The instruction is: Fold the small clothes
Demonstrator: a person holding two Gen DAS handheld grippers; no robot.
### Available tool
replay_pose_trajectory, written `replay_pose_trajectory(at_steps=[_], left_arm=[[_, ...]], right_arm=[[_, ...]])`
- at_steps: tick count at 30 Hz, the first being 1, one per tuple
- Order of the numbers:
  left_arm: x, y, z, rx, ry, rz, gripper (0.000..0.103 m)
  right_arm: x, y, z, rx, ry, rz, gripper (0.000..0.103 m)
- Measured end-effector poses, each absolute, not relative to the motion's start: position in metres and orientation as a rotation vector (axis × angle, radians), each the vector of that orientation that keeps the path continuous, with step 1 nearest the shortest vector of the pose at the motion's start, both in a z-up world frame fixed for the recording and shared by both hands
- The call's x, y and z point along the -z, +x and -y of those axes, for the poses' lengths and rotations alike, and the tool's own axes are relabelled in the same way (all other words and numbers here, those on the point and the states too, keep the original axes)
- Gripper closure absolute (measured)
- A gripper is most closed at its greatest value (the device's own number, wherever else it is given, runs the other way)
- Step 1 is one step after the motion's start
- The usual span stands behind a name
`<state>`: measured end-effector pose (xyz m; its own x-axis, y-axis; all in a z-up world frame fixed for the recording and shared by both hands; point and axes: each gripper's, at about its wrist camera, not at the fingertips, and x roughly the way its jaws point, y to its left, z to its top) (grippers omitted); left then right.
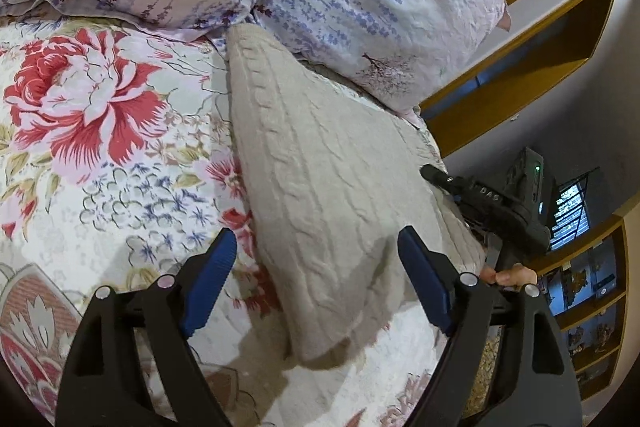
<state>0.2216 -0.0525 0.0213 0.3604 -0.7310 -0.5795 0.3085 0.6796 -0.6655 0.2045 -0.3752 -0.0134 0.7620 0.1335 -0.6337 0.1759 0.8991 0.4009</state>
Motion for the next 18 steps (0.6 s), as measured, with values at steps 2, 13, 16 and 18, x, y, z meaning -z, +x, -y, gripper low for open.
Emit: replay_pose_trajectory(at_steps=[2,13,16,18], left_arm=[[-0.024,0.218,0.051,0.714,-0.508,-0.987,0.021],[-0.030,0.193,0.052,0.719,-0.503,-1.002,0.028],[-0.026,0.190,0.052,0.717,-0.514,-1.022,0.034],[-0.023,0.189,0.053,0.716,-0.524,-1.037,0.041]], right_arm=[[0.006,0.192,0.382,0.023,0.486,-0.683,0.039],[0.015,0.118,0.384,-0.155,0.606,-0.710,0.042],[0.018,0.107,0.377,-0.181,0.597,-0.720,0.050],[0.022,0.104,0.370,-0.193,0.577,-0.730,0.058]])
